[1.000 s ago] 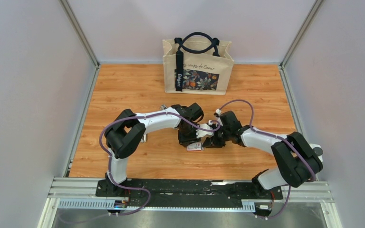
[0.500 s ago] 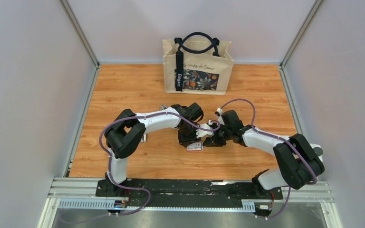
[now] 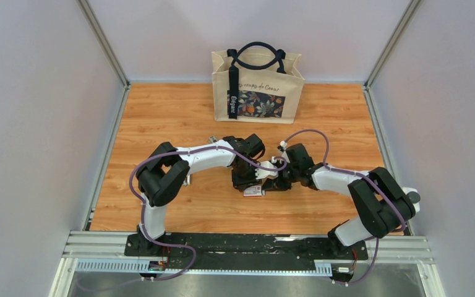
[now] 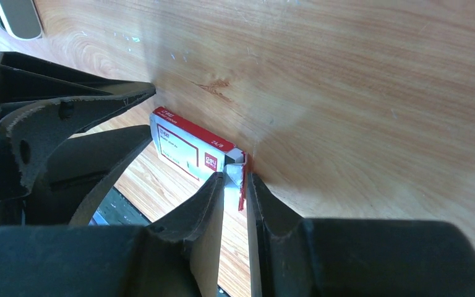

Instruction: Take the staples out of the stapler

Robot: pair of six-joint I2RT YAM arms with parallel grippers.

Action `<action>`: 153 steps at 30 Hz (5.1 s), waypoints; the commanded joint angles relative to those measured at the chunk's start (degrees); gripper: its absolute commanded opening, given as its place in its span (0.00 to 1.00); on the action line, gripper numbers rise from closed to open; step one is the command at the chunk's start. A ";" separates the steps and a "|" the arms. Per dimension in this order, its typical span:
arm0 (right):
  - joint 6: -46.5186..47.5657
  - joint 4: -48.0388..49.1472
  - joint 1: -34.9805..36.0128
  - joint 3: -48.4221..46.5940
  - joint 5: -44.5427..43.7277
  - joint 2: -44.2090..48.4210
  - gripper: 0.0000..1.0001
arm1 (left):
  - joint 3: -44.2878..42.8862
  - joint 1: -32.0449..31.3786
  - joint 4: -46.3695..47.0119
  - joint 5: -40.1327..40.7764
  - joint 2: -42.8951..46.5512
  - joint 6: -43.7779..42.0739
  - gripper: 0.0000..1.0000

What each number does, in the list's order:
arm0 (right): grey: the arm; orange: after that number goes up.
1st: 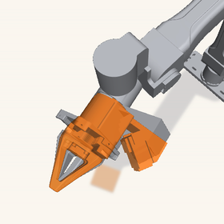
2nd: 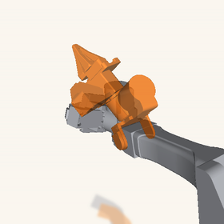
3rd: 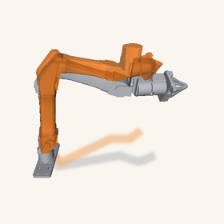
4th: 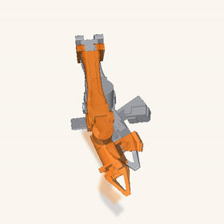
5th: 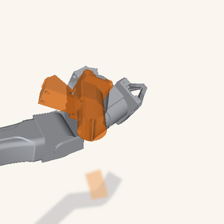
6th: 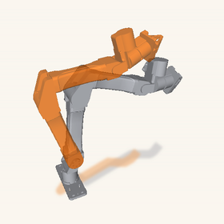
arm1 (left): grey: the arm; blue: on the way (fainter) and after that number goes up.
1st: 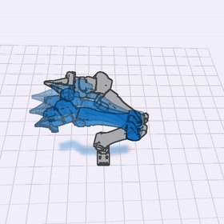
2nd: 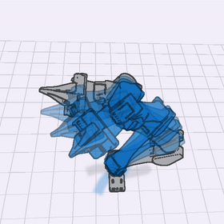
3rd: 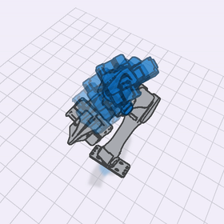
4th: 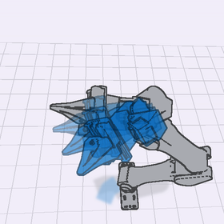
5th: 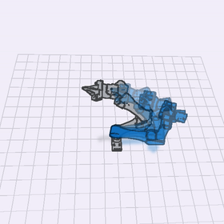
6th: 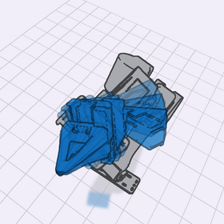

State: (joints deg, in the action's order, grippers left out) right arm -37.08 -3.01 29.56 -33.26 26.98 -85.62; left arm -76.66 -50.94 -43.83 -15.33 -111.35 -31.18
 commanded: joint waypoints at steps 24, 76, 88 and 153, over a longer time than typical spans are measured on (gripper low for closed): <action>-0.98 5.38 -1.88 3.02 2.11 3.10 0.20 | -0.77 -0.74 0.50 -1.45 -0.62 0.59 0.43; -5.99 10.91 3.22 0.56 4.22 -3.23 0.17 | -1.74 -0.74 1.12 -2.95 -1.76 1.91 0.41; -5.90 7.93 2.87 1.35 3.08 -2.27 0.22 | -1.12 -0.74 1.03 -2.25 -1.68 1.73 0.41; -2.47 -4.73 -7.76 12.16 -1.93 17.43 0.62 | 0.99 -0.21 1.65 -9.45 -1.59 6.57 0.32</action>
State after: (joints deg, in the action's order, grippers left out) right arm -42.26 -6.42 22.39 -21.98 24.18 -68.01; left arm -74.63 -51.18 -41.60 -26.17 -111.20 -24.36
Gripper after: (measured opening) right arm 0.628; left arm 0.323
